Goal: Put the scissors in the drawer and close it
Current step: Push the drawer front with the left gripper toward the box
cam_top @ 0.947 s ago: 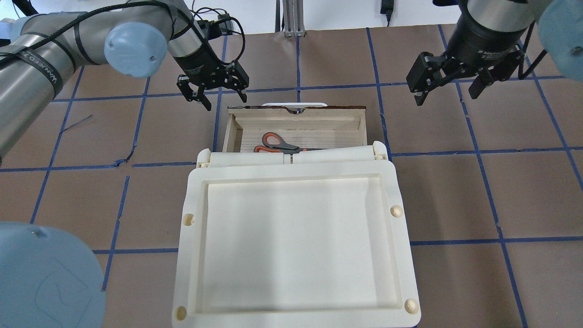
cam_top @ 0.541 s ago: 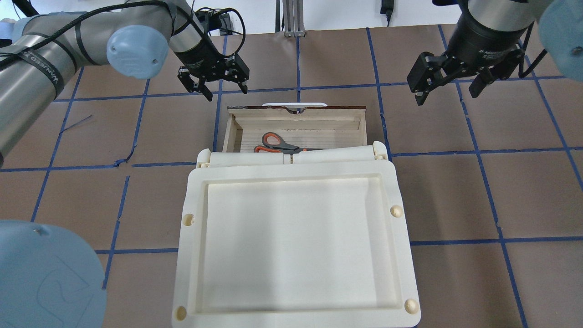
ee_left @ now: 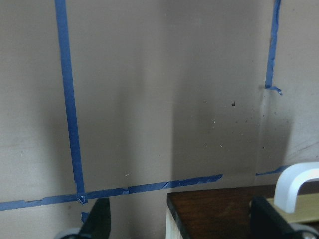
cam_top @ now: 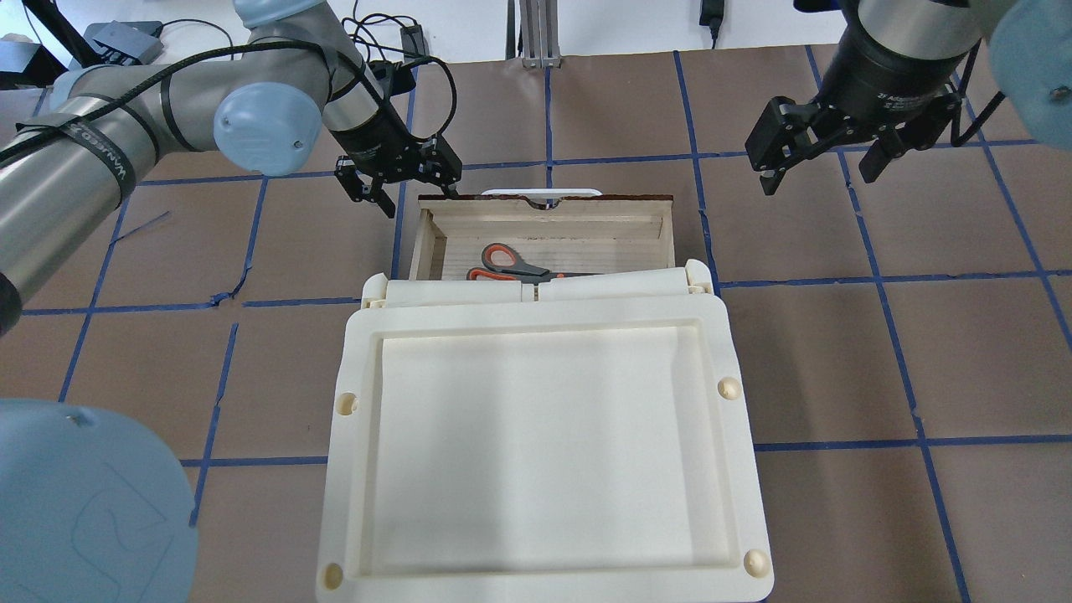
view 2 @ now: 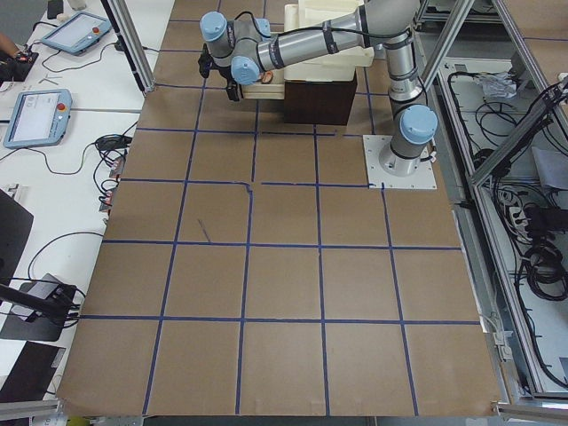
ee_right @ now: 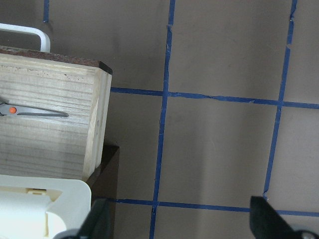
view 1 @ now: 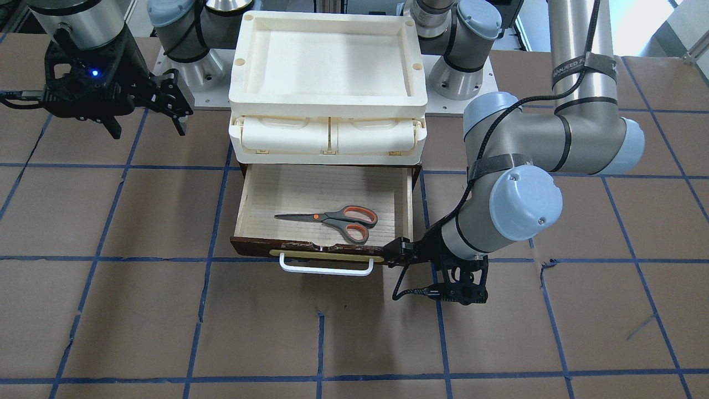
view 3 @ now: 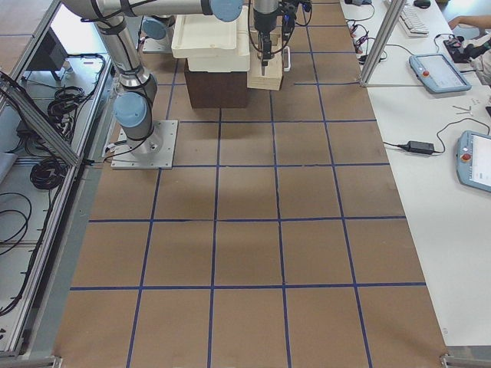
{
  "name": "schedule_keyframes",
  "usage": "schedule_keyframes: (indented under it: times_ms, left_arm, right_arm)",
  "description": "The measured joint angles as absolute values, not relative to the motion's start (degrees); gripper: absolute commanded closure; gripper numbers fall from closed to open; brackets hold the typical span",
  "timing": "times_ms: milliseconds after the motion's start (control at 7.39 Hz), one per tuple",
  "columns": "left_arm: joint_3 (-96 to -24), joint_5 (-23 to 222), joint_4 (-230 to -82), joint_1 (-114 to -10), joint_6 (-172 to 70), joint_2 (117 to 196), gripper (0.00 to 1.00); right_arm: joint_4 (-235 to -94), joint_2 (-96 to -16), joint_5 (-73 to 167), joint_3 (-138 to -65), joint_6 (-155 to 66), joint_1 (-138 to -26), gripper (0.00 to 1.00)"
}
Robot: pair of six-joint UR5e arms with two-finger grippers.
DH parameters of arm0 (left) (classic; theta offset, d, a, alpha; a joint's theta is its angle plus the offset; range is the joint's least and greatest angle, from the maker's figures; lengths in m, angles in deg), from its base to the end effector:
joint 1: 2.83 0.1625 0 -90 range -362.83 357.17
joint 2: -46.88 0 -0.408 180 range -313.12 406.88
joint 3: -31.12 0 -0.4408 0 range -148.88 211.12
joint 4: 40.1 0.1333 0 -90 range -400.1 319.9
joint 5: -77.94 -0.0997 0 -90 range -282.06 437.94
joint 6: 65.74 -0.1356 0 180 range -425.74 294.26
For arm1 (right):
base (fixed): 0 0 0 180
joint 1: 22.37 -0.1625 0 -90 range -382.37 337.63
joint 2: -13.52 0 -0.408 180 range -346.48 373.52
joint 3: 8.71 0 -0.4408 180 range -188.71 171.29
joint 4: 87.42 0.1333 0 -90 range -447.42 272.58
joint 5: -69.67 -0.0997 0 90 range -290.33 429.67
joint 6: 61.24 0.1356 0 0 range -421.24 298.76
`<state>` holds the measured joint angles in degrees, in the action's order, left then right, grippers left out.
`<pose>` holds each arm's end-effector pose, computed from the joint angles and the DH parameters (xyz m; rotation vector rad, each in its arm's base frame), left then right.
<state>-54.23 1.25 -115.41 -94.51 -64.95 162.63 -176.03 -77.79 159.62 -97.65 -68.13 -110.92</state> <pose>-0.1842 -0.6677 0.2290 -0.0036 -2.9071 -0.1701 0.1199 -0.5363 0.4547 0.1491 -3.1376 0.0269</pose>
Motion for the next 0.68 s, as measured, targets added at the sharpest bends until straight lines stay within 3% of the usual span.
schedule_keyframes:
  times_ms: [676]
  left_arm:
    - [-54.4,1.3,-121.2,-94.6,-64.9,160.9,0.0]
  right_arm:
    - [-176.2,-77.7,159.6,-97.7,-68.8,-110.9,0.0]
